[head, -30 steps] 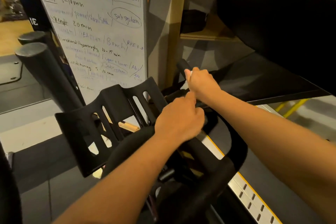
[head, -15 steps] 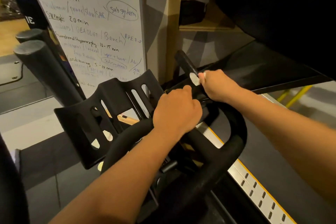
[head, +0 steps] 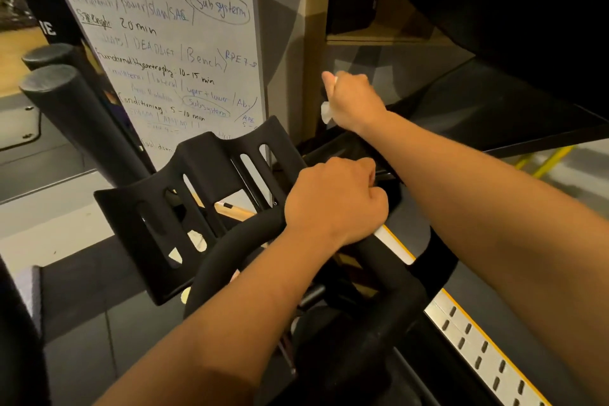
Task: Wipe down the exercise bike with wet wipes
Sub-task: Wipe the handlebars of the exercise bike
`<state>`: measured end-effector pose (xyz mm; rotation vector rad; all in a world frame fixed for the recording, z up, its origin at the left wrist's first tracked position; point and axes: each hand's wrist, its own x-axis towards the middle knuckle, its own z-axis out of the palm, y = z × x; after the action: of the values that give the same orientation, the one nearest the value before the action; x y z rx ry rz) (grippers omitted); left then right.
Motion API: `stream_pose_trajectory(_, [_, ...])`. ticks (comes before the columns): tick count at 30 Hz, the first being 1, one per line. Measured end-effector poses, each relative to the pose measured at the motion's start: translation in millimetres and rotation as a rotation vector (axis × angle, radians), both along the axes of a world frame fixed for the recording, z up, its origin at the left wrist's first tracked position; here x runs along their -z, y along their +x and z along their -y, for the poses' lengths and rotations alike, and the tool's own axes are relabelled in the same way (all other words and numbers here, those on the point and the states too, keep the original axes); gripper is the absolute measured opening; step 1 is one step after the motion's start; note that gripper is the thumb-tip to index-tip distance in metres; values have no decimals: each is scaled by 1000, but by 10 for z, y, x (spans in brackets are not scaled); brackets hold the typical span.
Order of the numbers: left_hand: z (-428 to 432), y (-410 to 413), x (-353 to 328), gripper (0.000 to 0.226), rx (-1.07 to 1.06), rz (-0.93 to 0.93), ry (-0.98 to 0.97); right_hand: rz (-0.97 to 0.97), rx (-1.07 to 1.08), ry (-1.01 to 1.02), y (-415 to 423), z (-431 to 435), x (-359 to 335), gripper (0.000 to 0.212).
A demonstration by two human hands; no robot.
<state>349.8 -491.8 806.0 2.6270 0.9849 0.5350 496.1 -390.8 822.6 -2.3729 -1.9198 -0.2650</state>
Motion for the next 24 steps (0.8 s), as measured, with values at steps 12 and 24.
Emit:
stream_pose_trajectory(12, [72, -19, 14, 20, 64, -79, -1, 228, -53, -417, 432, 1603, 195, 25])
stream_pose_trajectory(24, [13, -34, -1, 19, 99, -120, 71, -131, 38, 20, -78, -200, -125, 61])
